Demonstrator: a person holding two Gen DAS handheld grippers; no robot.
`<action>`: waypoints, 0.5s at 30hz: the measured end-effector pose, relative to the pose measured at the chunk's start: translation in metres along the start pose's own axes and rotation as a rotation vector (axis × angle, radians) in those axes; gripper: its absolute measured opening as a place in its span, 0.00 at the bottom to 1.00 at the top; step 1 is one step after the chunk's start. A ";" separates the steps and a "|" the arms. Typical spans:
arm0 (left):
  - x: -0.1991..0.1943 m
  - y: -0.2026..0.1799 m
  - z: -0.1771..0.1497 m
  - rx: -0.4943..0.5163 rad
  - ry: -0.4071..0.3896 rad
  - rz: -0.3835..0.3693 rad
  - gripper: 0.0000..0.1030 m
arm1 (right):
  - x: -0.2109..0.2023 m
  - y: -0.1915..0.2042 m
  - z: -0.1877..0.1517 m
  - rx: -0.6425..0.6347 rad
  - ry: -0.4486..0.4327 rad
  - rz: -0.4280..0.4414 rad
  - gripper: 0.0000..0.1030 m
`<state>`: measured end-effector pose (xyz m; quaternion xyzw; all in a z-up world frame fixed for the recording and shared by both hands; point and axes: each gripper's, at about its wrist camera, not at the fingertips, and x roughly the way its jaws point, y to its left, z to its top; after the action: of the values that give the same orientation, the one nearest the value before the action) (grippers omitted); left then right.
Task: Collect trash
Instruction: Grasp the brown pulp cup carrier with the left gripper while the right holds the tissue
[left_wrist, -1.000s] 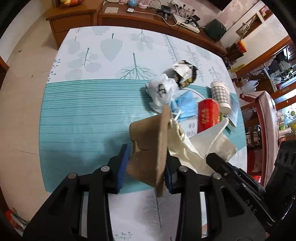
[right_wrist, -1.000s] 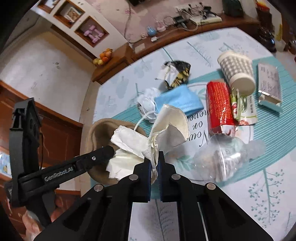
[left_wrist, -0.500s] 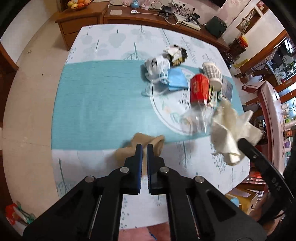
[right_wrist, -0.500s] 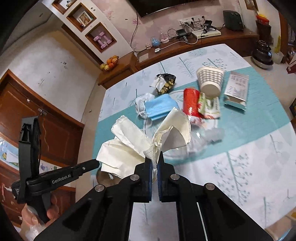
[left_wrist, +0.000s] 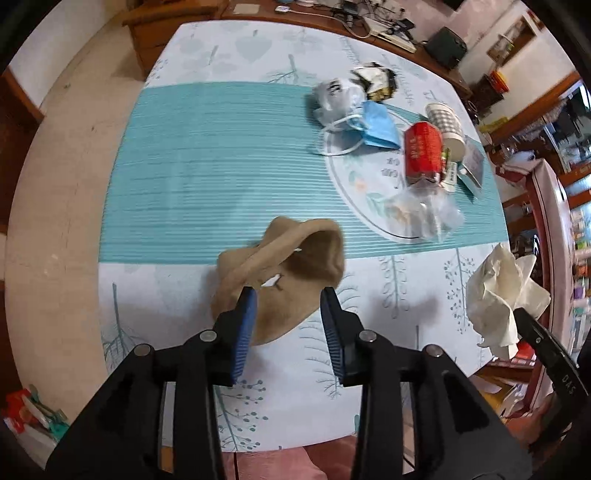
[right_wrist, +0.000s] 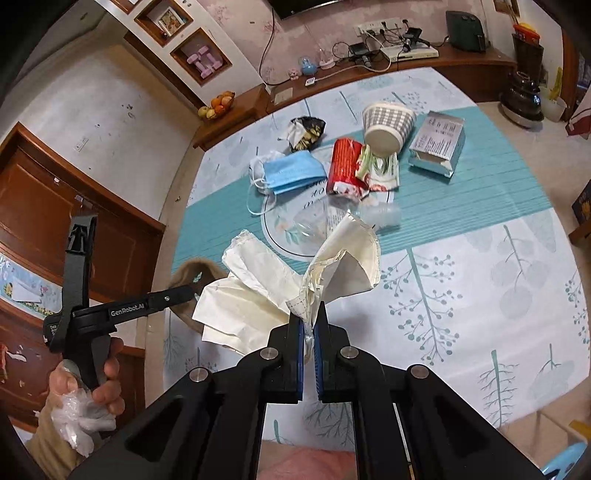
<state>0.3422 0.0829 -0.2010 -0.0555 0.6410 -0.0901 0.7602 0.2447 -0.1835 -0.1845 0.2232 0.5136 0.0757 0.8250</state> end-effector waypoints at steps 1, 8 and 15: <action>0.000 0.004 -0.001 -0.014 0.004 0.001 0.31 | 0.003 0.000 0.000 0.002 0.006 0.003 0.04; 0.009 0.031 -0.006 -0.056 0.014 0.020 0.34 | 0.020 0.009 0.006 0.001 0.029 0.016 0.04; 0.038 0.061 0.002 -0.147 0.044 -0.022 0.35 | 0.037 0.016 0.008 0.005 0.056 0.012 0.04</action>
<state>0.3546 0.1345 -0.2499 -0.1162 0.6616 -0.0522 0.7389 0.2703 -0.1582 -0.2051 0.2262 0.5351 0.0854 0.8094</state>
